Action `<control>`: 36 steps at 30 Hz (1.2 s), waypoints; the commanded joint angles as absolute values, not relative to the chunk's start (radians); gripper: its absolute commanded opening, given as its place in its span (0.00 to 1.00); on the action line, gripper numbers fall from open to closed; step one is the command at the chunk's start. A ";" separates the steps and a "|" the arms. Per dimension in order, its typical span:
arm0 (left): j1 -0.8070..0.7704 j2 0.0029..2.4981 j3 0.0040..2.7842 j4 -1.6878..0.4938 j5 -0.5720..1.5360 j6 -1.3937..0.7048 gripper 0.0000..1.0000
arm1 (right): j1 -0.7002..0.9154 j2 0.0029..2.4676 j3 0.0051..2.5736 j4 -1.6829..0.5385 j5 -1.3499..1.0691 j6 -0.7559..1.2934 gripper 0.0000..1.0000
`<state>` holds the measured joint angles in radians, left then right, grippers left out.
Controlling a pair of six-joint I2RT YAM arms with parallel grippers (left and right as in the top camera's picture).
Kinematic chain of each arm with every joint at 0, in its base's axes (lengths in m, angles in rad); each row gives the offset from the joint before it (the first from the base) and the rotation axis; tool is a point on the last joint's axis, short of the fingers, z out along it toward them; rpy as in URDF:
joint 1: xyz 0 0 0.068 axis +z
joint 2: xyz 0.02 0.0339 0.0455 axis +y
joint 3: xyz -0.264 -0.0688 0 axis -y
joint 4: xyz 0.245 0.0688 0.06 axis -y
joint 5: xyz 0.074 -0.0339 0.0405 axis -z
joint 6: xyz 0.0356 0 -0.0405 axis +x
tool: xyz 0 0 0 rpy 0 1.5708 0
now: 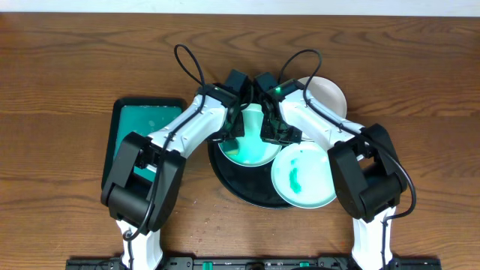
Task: Clean dirty plates on tray and stack at the side
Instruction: 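Scrub the green plate with the sponge while the right gripper holds it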
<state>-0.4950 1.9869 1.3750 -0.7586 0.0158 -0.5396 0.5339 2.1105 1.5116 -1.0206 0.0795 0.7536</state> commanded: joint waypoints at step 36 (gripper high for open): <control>-0.603 2.197 1.370 -0.384 0.786 -0.569 0.07 | 0.551 2.146 1.488 -0.987 0.024 0.724 0.01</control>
<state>-0.5045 2.1040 1.3865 -0.4049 0.5812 -0.5594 0.4988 2.1094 1.5085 -1.0161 0.0086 0.7334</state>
